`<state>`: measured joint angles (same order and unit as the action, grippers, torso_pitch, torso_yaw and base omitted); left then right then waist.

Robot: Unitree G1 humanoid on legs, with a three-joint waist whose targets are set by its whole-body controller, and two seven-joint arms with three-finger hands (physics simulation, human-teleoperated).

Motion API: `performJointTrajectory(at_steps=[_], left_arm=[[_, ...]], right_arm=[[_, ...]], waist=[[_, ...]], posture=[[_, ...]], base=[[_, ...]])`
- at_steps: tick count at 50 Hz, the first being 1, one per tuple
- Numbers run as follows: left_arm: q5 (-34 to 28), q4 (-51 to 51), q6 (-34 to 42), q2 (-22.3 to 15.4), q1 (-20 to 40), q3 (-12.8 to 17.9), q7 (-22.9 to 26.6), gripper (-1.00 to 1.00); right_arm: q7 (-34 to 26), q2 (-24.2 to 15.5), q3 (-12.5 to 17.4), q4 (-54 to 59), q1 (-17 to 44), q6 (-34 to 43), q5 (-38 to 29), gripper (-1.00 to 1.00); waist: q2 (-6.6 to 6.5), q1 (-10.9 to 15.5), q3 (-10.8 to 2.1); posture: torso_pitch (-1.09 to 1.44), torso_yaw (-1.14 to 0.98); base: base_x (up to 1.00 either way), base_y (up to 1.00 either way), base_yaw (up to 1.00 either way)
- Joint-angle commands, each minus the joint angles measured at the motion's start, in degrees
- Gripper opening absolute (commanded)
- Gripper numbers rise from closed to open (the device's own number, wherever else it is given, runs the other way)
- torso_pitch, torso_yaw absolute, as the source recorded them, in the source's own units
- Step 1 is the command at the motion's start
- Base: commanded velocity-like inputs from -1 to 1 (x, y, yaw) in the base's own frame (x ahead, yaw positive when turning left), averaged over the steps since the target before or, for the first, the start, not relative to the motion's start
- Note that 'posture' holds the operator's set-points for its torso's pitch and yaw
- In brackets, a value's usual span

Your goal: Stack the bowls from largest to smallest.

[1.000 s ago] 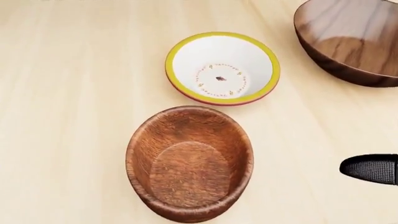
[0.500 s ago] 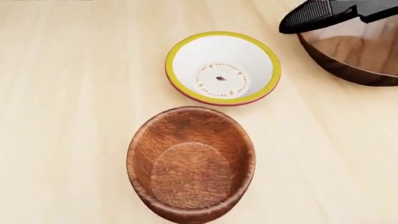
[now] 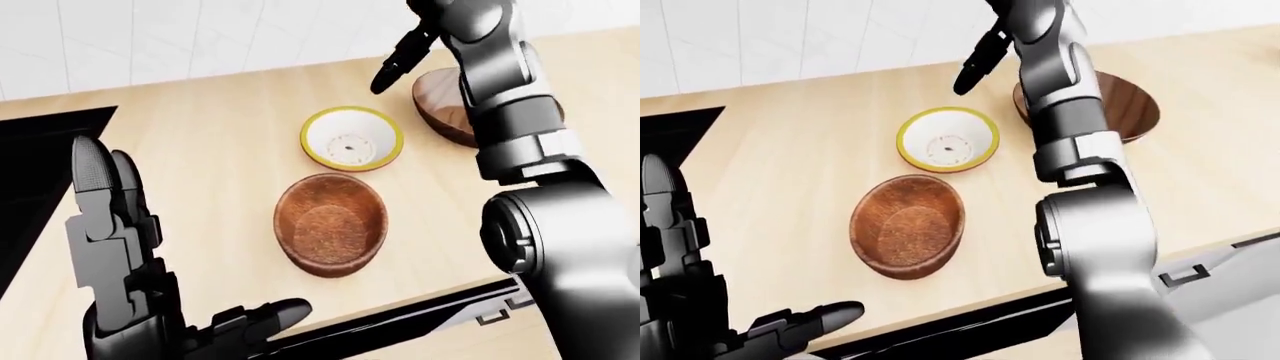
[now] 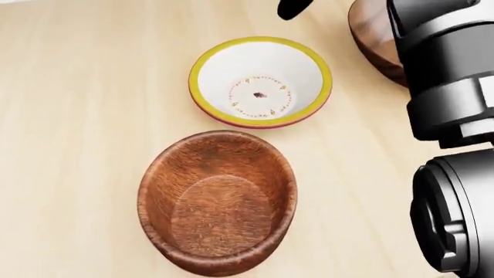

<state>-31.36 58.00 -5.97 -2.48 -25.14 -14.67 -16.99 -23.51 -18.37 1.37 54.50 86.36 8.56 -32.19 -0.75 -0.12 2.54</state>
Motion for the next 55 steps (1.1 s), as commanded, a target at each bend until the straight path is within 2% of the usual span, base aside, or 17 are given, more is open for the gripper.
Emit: performJointTrajectory(at_steps=[1,4,6,8,10,17,19,23,33,43,55], left_arm=[[-0.09,2.0,-1.27,0.12,0.1,0.07,-0.15,1.0],[-0.1,2.0,-1.23,0.3,0.18,0.13,0.09,1.0],[-0.01,2.0,-1.14,0.34,0.25,0.19,0.14,1.0],[-0.01,2.0,-1.05,0.22,0.26,0.15,0.06,1.0],[0.11,2.0,-1.12,0.17,0.23,0.19,0.02,1.0],[0.13,2.0,-0.86,0.21,0.43,0.26,0.09,1.0],[-0.05,2.0,-0.91,0.09,0.32,0.06,-0.05,1.0],[-0.05,2.0,-1.03,0.13,0.26,0.0,-0.05,1.0],[-0.03,2.0,-0.46,0.07,0.64,0.03,0.0,1.0],[-0.06,2.0,-0.37,-0.24,0.59,-0.16,-0.29,1.0],[0.06,2.0,-0.19,-0.61,0.64,-0.18,-0.59,1.0]], right_arm=[[1.52,-0.78,0.75,0.33,4.17,-4.6,-0.33,1.0],[0.32,-1.0,-1.49,4.99,5.49,-8.59,-3.86,1.0],[-1.86,-0.78,-1.2,4.95,5.69,-8.51,-4.82,1.0],[-5.48,-1.44,-2.65,3.89,5.15,-8.67,-8.19,1.0],[-6.39,-2.07,-3.14,2.98,4.48,-9.2,-11.38,1.0],[-9.56,-3.62,-1.24,-0.63,1.82,-13.19,-15.4,1.0],[-13.53,-3.74,-0.54,-4.58,-0.06,-13.4,-15.07,1.0],[-16.96,-3.59,-0.09,-9.45,-3.68,-13.45,-16.05,1.0],[-17.13,-1.27,-0.49,-15.62,-12.66,-15.9,-19.41,1.0],[-20.06,0.05,-0.24,-23.65,-18.18,-15.65,-20.51,1.0],[-20.75,1.96,-0.96,-28.2,-23.66,-20.85,-21.4,1.0]], waist=[[0.14,-0.03,-1.61],[0.22,0.15,-1.45],[0.29,0.26,-1.37],[0.42,0.34,-1.29],[0.55,0.47,-1.23],[1.0,0.89,-1.06],[1.08,0.93,-1.01],[1.16,0.94,-0.94],[1.17,0.82,-1.3],[1.09,0.79,-1.4],[1.01,0.63,-1.76]], posture=[[0.0,0.0],[0.0,0.0],[0.0,0.0],[0.0,0.0],[0.0,0.0],[0.0,0.0],[0.0,0.0],[0.0,0.0],[0.0,0.0],[0.0,0.0],[0.0,0.0]], base=[[0.0,0.0,0.0],[0.0,0.0,0.0],[0.0,0.0,0.0],[0.0,0.0,0.0],[0.0,0.0,0.0],[0.0,0.0,0.0],[0.0,0.0,0.0],[0.0,0.0,0.0],[0.0,0.0,0.0],[0.0,0.0,0.0],[0.0,0.0,0.0]])
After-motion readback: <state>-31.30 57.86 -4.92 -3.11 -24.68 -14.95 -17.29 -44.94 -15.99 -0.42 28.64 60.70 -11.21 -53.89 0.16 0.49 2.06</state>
